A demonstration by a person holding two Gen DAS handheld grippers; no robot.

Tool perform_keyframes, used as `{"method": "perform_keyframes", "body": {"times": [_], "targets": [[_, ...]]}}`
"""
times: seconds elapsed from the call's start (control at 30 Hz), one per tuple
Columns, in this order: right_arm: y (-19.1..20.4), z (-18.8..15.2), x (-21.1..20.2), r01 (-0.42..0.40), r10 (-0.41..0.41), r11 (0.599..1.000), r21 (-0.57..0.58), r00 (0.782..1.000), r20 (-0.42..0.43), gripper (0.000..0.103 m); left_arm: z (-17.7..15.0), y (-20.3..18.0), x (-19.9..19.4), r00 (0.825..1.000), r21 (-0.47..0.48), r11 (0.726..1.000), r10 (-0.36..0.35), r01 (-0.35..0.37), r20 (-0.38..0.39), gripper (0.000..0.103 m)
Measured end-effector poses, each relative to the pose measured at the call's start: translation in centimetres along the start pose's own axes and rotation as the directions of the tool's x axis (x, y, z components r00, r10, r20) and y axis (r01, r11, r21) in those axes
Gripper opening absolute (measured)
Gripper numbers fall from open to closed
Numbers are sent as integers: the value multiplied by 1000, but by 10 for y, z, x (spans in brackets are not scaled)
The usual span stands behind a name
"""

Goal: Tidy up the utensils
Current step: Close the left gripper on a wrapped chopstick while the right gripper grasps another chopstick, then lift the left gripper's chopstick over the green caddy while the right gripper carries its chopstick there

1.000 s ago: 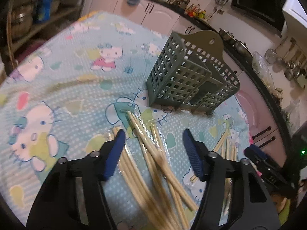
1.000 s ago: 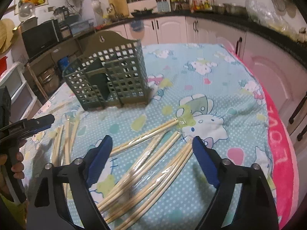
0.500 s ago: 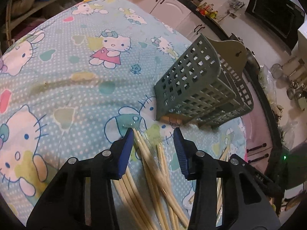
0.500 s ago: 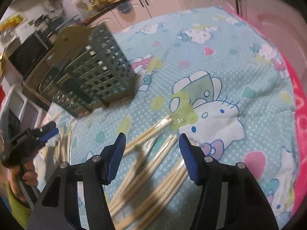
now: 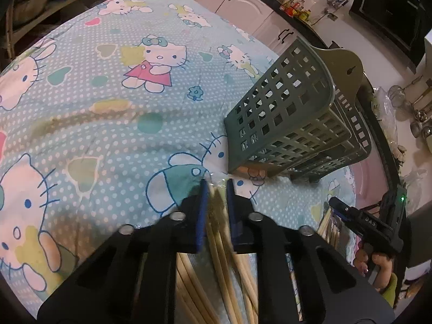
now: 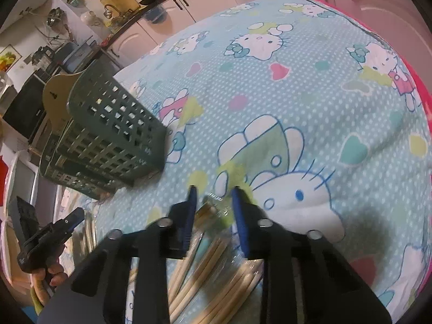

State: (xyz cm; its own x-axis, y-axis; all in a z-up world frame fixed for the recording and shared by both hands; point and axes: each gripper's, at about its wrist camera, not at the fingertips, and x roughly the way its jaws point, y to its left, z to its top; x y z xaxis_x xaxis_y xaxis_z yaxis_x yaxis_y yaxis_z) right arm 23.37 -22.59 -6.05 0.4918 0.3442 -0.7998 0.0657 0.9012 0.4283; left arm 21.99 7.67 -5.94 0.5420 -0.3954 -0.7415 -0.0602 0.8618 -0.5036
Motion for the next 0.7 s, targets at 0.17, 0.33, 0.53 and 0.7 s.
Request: {"method": "perform_keyframes", "body": {"times": [0.17, 0.33, 0.53, 0.7], "targets": [[4, 2, -6, -39, 39, 999, -17, 999, 11, 8, 2, -5, -3, 1000, 22, 1000, -5, 5, 10, 0], [15, 4, -28, -87, 90, 995, -47, 994, 63, 3, 4, -14, -21, 998, 46, 999, -21, 18, 52, 0], [38, 0, -64, -137, 153, 984, -117, 979, 138, 2, 4, -31, -46, 994, 101, 995, -26, 15, 105, 0], [67, -4, -94, -145, 188, 967, -211, 961, 203, 2, 4, -48, -67, 986, 145, 989, -41, 18, 159, 0]]}}
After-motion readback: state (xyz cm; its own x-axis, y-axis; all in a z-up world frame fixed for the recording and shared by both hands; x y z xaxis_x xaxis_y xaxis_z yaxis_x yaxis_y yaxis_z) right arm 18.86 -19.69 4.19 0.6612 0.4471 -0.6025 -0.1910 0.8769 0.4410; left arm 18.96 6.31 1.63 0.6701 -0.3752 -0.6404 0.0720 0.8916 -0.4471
